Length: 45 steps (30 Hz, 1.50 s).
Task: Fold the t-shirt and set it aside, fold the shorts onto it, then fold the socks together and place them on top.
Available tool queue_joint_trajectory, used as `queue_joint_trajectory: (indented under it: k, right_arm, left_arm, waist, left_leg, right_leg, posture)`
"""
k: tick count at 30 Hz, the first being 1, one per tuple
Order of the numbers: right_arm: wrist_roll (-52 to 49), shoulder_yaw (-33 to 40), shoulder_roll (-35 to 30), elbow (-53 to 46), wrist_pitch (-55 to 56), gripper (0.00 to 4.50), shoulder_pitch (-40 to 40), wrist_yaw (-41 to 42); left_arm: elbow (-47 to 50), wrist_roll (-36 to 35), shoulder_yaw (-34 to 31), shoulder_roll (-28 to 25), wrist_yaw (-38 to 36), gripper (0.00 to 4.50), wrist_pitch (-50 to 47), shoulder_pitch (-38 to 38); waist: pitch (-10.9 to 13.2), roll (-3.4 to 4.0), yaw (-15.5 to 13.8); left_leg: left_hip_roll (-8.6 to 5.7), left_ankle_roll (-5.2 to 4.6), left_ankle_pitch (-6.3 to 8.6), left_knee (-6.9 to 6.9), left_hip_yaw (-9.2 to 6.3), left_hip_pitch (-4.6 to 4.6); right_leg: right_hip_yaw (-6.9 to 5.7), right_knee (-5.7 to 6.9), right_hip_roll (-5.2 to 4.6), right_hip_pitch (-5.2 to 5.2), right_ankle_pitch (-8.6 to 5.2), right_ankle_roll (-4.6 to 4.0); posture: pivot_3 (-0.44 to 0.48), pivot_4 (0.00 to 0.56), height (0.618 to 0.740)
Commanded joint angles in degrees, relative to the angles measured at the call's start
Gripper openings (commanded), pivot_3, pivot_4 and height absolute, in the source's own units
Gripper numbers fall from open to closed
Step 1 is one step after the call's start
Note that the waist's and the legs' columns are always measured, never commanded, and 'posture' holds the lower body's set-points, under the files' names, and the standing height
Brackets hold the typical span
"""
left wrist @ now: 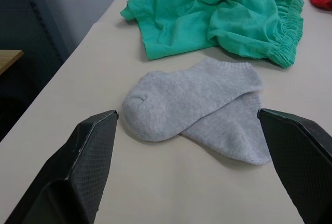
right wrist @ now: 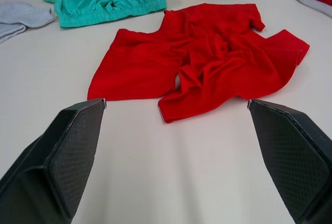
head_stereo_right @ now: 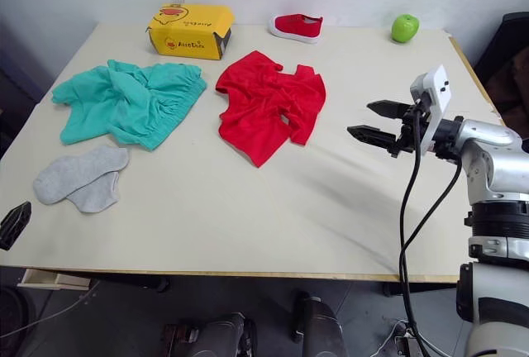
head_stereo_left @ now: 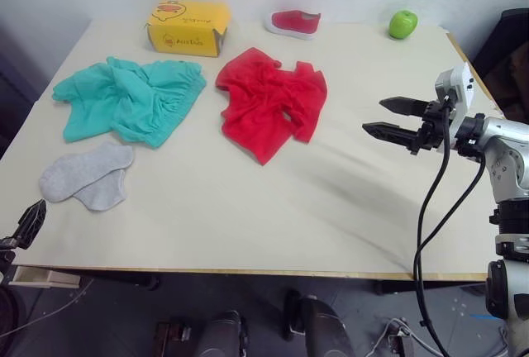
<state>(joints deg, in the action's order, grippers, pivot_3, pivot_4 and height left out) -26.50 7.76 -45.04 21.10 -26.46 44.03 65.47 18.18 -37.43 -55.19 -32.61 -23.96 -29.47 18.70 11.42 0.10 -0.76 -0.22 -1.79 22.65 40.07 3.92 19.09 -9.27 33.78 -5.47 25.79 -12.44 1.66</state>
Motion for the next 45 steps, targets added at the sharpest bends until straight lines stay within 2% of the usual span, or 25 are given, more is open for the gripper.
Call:
queue_joint_trajectory:
  k: [1, 16, 21, 30, 33, 36, 41, 45]
  right_arm:
    - [-1.0, 2.6, -1.3, -2.3, 0.0, 4.48, -0.1, -0.2]
    - [-2.2, 3.5, 0.7, -8.1, -0.7, 4.48, -3.4, -3.2]
    - [-1.2, 2.7, 0.9, -6.3, 0.3, 4.48, -1.5, -3.4]
    - [0.5, 1.4, 0.5, -4.4, 1.4, 4.48, 1.5, -2.3]
    - [1.4, -0.3, 1.4, -6.2, 1.4, 4.48, 1.5, -2.3]
    - [3.9, -3.8, 3.2, -7.7, 2.6, 4.48, 1.4, -2.8]
    - [10.8, -10.3, 6.9, -4.6, 3.8, 4.48, 3.5, -6.4]
    - [14.6, -13.6, 10.7, 0.0, 5.4, 4.48, 5.6, -8.5]
  left_arm:
    - [0.4, 0.1, -0.5, -1.3, -1.0, 4.50, 1.4, 0.3]
    - [-0.5, 1.4, 1.8, -3.4, -0.8, 4.50, 0.6, -1.8]
    - [1.2, 1.2, 0.6, -2.5, -1.2, 4.50, 1.0, -0.1]
    - [5.4, -1.0, 3.6, -2.3, -0.7, 4.50, -0.7, -1.5]
    - [5.5, -1.0, 8.6, -4.7, -1.7, 4.50, -2.3, -4.8]
    - [4.1, 0.0, 17.3, -8.5, -4.5, 4.50, -3.5, -11.7]
    - [-1.0, 6.8, 37.5, -14.0, -13.7, 4.50, -1.0, -25.6]
    - [-9.6, 12.7, 51.4, -12.5, -21.5, 4.50, 2.8, -39.9]
  waist:
    - [0.0, 0.00, 0.0]
    - [0.0, 0.00, 0.1]
    - [0.0, 0.01, 0.2]
    - [0.0, 0.00, 0.7]
    - [0.0, 0.00, 0.6]
    - [0.0, 0.00, 0.4]
    - [0.0, 0.00, 0.8]
    - [0.0, 0.00, 0.9]
  left_leg:
    - [0.00, 0.00, 0.00, 0.00, 0.00, 0.00]
    - [0.00, 0.01, 0.00, 0.00, 0.01, 0.00]
    - [0.00, 0.02, 0.01, 0.00, 0.01, 0.01]
    - [0.00, 0.02, 0.01, 0.00, 0.02, 0.00]
    - [0.00, 0.02, 0.01, 0.00, 0.01, 0.00]
    - [-0.01, 0.02, -0.02, 0.05, 0.01, -0.01]
    - [-0.05, 0.06, -0.06, 0.04, 0.07, 0.00]
    - [-0.04, 0.08, -0.11, 0.04, 0.13, 0.09]
  right_leg:
    - [0.00, 0.00, 0.00, 0.00, 0.00, 0.00]
    - [0.00, 0.01, 0.00, 0.00, 0.00, 0.00]
    - [0.00, 0.00, 0.00, 0.01, 0.00, 0.00]
    - [0.02, 0.03, 0.00, 0.01, 0.00, 0.00]
    - [0.01, 0.05, 0.00, 0.01, 0.00, 0.00]
    - [0.00, 0.10, 0.00, -0.01, 0.00, 0.00]
    - [0.00, 0.14, 0.02, 0.00, 0.01, -0.01]
    - [-0.02, 0.09, 0.13, 0.05, 0.01, -0.01]
  posture:
    - [0.000, 0.150, 0.740]
    - [0.000, 0.150, 0.740]
    - [0.000, 0.150, 0.740]
    - [0.000, 0.150, 0.740]
    - [0.000, 0.150, 0.740]
    - [0.000, 0.150, 0.740]
    - [0.000, 0.150, 0.740]
    - [0.000, 0.150, 0.740]
